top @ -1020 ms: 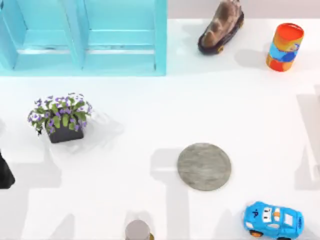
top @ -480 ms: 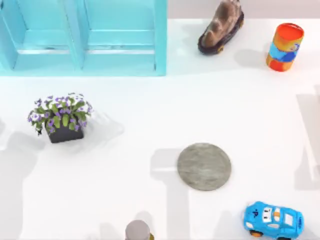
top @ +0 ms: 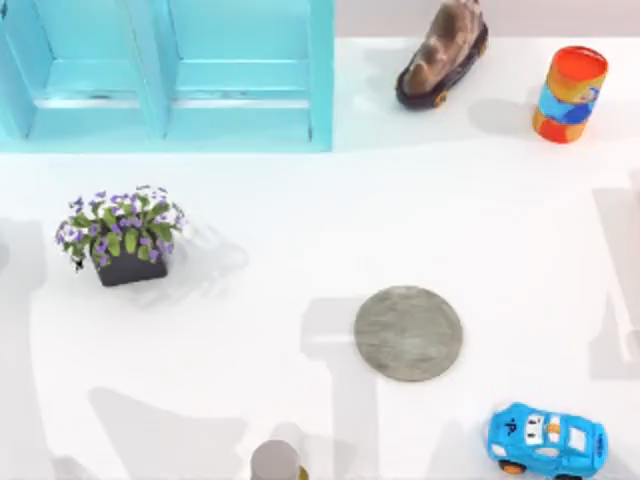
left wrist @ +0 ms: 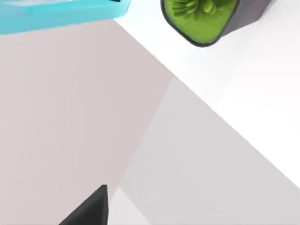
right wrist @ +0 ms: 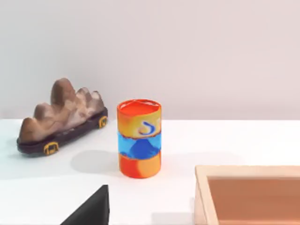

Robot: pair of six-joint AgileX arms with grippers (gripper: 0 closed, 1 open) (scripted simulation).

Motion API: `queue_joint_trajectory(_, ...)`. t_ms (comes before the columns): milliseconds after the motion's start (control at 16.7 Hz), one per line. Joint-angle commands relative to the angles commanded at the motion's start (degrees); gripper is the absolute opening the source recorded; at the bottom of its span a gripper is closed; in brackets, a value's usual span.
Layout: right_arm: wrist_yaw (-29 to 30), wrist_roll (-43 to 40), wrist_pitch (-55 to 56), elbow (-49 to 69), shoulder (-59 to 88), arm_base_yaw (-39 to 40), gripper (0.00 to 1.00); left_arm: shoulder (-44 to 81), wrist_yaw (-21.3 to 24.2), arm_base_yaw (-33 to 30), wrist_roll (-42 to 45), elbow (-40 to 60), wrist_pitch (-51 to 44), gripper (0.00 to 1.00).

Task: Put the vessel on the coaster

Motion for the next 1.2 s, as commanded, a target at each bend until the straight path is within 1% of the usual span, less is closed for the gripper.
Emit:
queue_joint_trajectory(240, 0.0, 0.0, 0.0, 0.0, 0.0, 0.0, 1.0, 15.05, 1.03, 2.58, 15.42, 7.29, -9.24, 1.0)
queue_joint_trajectory(540, 0.0, 0.0, 0.0, 0.0, 0.0, 0.0, 1.0, 29.31, 3.04, 4.04, 26.91, 10.95, -16.5, 1.0)
queue_joint_trajectory(780, 0.0, 0.0, 0.0, 0.0, 0.0, 0.0, 1.0, 34.61, 3.97, 4.39, 30.55, 11.56, -18.83, 1.0)
queue_joint_trajectory(1200, 0.0, 0.0, 0.0, 0.0, 0.0, 0.0, 1.0, 34.94, 3.96, 4.21, 30.55, 10.61, -17.88, 1.0)
